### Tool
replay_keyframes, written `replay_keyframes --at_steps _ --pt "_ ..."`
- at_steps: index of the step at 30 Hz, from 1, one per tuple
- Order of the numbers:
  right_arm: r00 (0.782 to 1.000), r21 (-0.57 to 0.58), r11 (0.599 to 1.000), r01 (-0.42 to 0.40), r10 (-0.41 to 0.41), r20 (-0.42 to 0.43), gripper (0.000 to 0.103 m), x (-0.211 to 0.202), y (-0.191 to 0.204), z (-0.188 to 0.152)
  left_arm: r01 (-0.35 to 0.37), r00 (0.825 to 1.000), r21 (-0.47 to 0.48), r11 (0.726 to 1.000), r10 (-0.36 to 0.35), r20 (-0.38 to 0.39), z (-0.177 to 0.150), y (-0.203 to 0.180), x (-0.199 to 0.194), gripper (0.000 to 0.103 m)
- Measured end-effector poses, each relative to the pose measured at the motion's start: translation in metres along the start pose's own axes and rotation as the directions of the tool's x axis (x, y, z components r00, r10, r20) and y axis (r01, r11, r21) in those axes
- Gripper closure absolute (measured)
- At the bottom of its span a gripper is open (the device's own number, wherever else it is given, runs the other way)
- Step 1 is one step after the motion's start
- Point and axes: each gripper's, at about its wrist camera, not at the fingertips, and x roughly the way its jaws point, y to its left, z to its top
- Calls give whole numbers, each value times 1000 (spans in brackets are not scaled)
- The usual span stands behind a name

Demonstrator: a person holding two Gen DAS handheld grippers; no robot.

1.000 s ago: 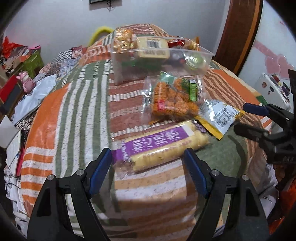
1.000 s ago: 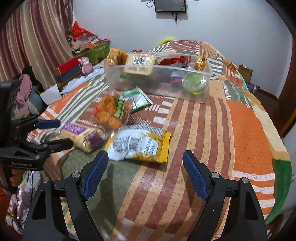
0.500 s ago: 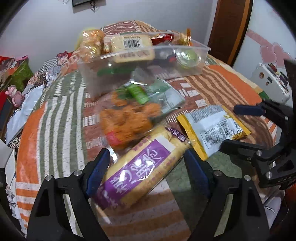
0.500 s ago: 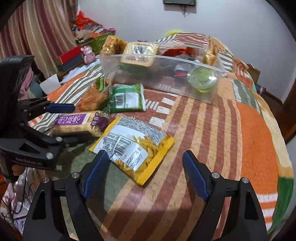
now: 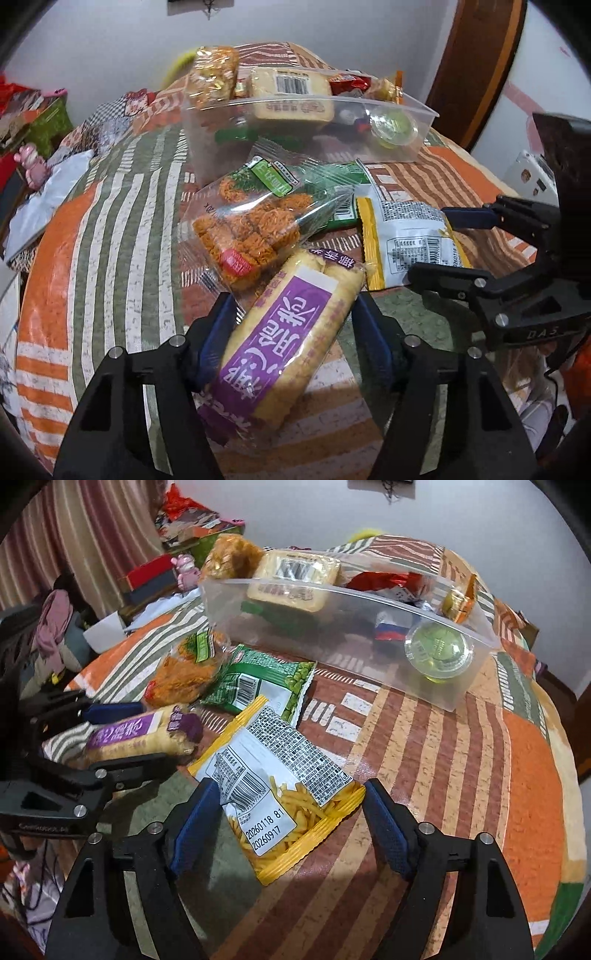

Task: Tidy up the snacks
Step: 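Grasp the purple-label rice cake with the left tool while the right tool grasps the yellow chip bag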

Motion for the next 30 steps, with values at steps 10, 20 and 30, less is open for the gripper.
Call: replay_keyframes --at_steps 10,20,30 --pt "999 81 996 -38 38 7 33 -11 -4 -7 -7 1000 -67 998 8 8 2 -3 -2 44" --pt "999 -77 997 -24 22 -28 21 -5 4 2 7 1000 -35 999 -7 -2 6 -2 -10 45" --pt "997 -145 987 -63 56 -50 20 10 9 7 25 999 -20 999 -26 -45 4 6 -4 42"
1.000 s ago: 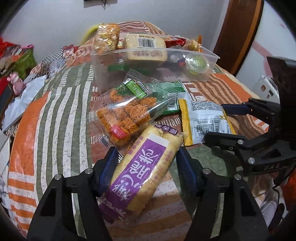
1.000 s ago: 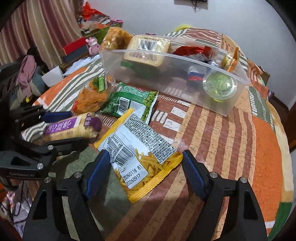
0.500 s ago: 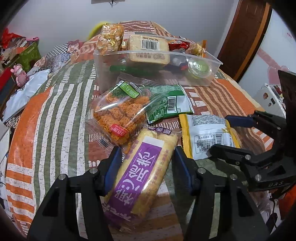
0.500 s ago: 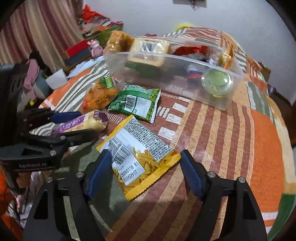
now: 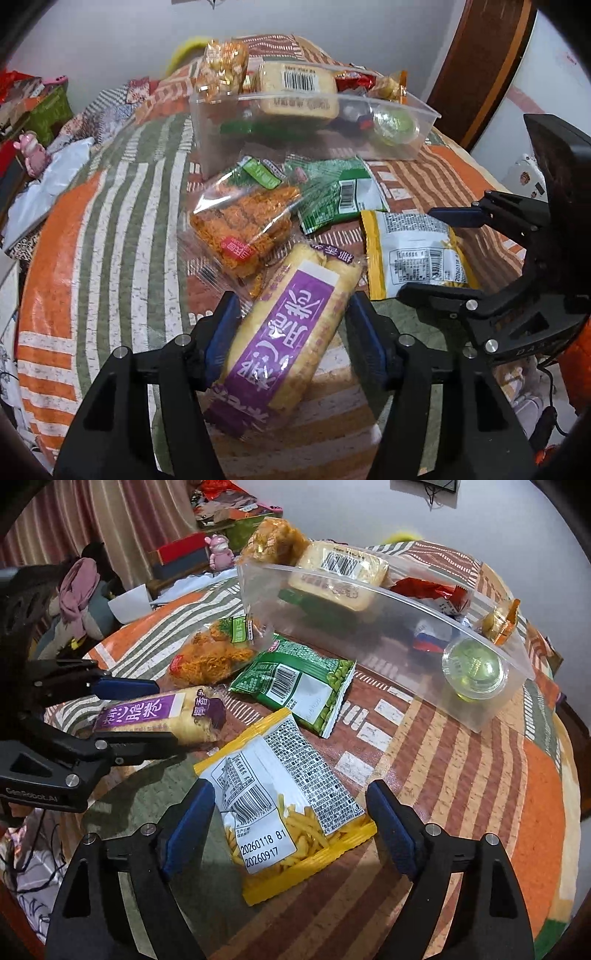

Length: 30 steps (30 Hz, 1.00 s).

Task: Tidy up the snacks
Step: 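Grasp the purple-label rice cake with the left tool while the right tool grasps the yellow chip bag, then carry both snacks over the clear box and open both tools to drop them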

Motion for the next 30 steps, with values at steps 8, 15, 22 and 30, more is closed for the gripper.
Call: replay_keyframes --at_steps 8,15,22,30 --pt "999 28 999 30 -31 44 42 -6 3 -9 13 1000 -4 1000 -13 -2 -4 4 8 41" --pt "997 88 996 16 -23 73 62 -22 -2 -23 -3 1000 22 1000 3 16 -10 -8 -2 51" --pt "993 139 990 6 -23 120 63 -38 -6 -28 -20 998 62 998 16 66 -10 -28 -16 53" --pt "976 186 982 34 -73 207 63 -68 -17 -18 -22 989 60 998 13 150 5 -37 -36 58"
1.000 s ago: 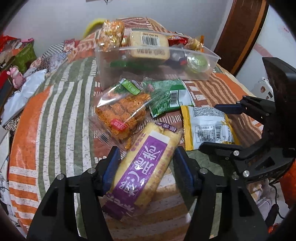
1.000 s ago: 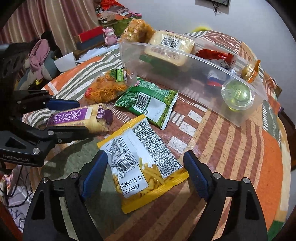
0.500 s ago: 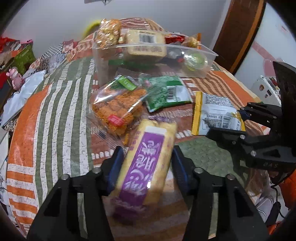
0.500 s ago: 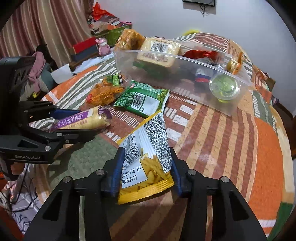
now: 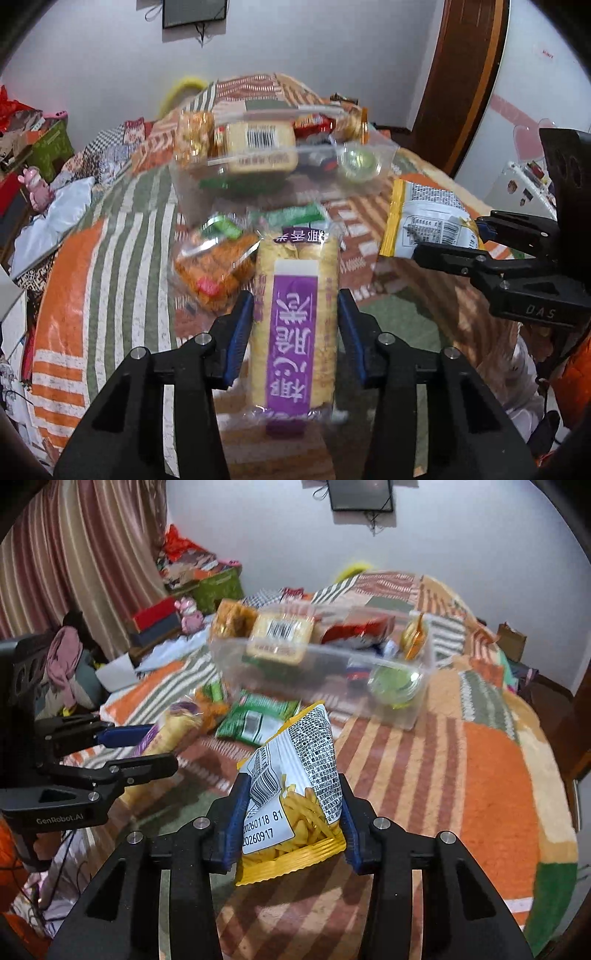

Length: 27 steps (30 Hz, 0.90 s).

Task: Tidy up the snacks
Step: 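Carry both snacks over the clear box and open both tools to drop them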

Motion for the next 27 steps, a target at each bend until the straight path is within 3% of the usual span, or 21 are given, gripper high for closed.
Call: replay_keyframes --at_steps 11,27 --pt "995 21 999 33 -35 88 63 -9 -13 30 14 994 -21 1000 -11 110 38 5 -15 58" --pt "985 77 995 62 -73 157 63 8 -48 87 11 971 -60 998 4 238 129 28 -10 58"
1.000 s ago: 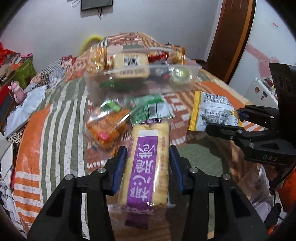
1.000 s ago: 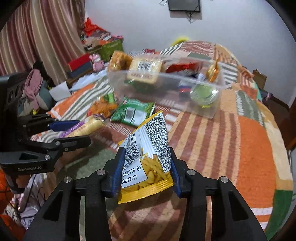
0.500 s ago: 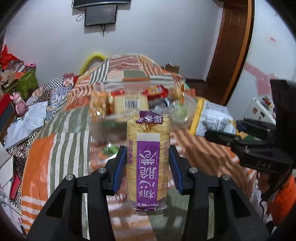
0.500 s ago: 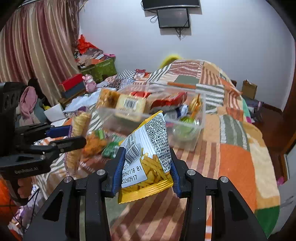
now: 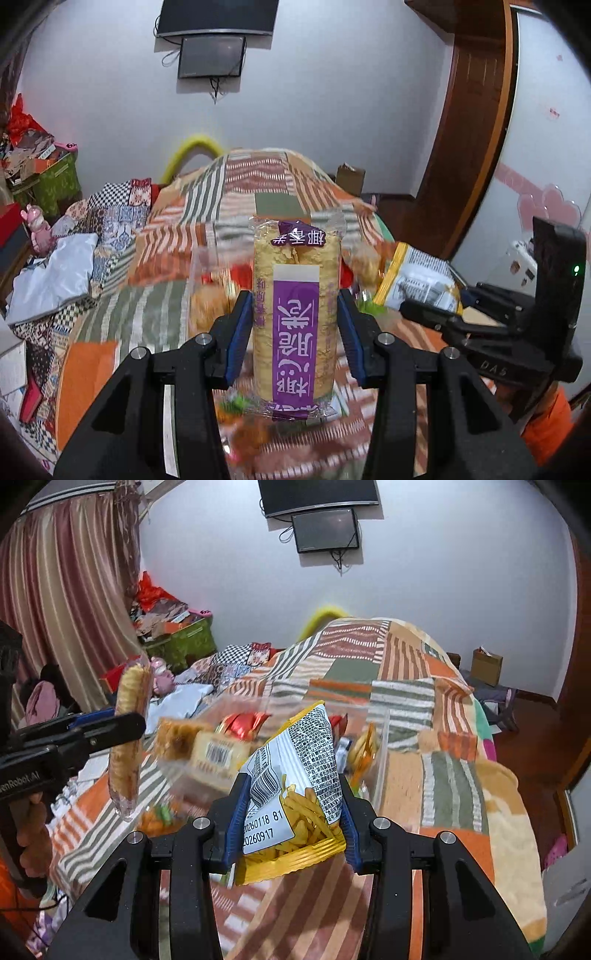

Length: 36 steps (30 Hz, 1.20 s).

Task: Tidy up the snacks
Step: 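Carry both snacks over the clear box and open both tools to drop them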

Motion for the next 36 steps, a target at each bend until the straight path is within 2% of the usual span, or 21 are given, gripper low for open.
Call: replay_keyframes --at_steps 8,13,15,19,22,29,34,36 --pt "1000 1 1000 -6 6 -14 62 32 -4 29 -27 1000 -27 999 28 9 36 18 30 58" --pt "999 -5 1000 -17 17 -43 62 55 -1 39 -80 997 -14 997 80 -4 52 31 50 58" --pt "998 -10 1000 -27 26 -61 62 65 2 42 -114 993 7 993 114 -24 55 35 63 58" --pt "994 -16 999 -33 31 -104 62 85 7 44 -128 989 20 992 129 -72 54 38 84 58" --pt "991 -22 999 -26 23 -135 62 98 9 44 -96 988 10 995 96 -117 50 42 99 58" --pt "982 -35 999 -20 13 -190 60 114 15 42 -69 976 -17 997 64 -206 35 46 122 59" --pt "982 -42 999 -6 -2 -190 57 109 16 43 -24 975 -73 997 8 -221 34 50 118 59" --pt "985 -49 999 -1 -7 -175 54 101 18 43 -24 977 -76 997 7 -213 35 50 113 59"
